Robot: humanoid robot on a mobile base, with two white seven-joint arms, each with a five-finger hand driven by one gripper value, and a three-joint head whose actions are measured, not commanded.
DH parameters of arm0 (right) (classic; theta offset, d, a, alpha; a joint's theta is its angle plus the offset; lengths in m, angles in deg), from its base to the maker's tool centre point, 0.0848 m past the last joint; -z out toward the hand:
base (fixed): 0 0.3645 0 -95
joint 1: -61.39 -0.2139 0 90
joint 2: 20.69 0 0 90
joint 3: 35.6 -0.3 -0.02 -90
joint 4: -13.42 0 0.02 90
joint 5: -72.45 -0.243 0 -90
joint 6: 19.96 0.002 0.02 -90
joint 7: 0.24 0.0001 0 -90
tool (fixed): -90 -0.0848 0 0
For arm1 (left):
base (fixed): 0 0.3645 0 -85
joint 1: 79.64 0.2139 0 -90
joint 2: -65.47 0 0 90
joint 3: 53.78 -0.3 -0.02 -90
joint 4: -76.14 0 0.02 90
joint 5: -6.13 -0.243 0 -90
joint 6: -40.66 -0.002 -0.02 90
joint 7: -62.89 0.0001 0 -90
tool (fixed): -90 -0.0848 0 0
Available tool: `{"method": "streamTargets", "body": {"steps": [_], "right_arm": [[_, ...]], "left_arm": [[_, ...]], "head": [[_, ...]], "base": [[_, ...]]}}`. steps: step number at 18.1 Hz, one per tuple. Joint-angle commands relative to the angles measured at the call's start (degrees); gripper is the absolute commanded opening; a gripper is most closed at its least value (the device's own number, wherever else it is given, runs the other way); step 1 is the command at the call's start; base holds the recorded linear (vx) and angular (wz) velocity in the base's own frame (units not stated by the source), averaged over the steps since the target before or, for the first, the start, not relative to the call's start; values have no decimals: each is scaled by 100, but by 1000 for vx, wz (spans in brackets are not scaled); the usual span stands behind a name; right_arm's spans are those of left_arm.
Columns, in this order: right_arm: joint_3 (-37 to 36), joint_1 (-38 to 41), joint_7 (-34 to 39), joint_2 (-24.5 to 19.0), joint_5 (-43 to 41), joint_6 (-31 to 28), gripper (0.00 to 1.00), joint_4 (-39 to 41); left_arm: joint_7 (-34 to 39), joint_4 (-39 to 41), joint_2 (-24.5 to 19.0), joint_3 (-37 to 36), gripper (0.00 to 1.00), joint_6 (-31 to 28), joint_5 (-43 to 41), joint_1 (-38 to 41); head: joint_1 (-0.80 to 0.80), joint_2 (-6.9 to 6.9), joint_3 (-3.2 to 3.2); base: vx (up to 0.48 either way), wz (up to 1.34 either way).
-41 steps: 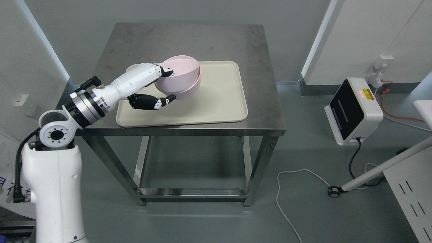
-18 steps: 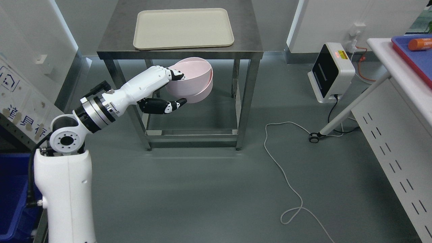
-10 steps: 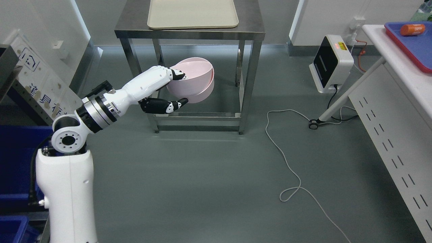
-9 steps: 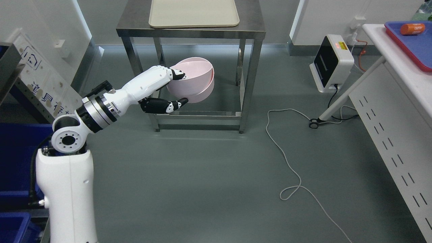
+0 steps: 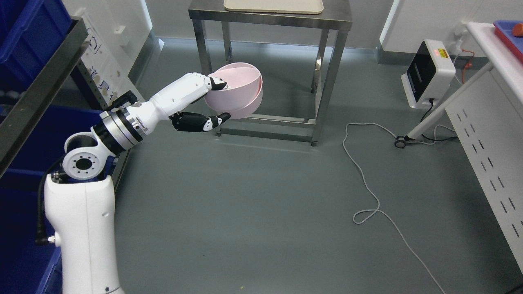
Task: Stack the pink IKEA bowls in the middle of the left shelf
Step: 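Carry the stacked bowls toward the blue bin shelf while turning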
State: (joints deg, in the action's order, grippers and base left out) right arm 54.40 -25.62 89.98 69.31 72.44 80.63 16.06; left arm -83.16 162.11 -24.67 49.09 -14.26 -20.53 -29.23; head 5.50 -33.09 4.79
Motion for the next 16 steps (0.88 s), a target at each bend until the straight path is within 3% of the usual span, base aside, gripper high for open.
{"method": "streamTargets", "body": {"steps": [1,7,16], "right_arm": [[-53,0,-5,100,44,4,100,0],[-53,0,-5,100,44,4,100,0],[-53,0,-5,100,44,4,100,0]], "left_arm": [[33,-2,-86,-451,5,-36,-7,-206],[59,-2,-86,-584,5,-282,-15,-776],[59,-2,-86,-592,6,-686,-24,-1533]], "head": [[0,0,0],[0,0,0],[0,0,0]], "base": [[-229,230],[-213,333],[-174,715]]}}
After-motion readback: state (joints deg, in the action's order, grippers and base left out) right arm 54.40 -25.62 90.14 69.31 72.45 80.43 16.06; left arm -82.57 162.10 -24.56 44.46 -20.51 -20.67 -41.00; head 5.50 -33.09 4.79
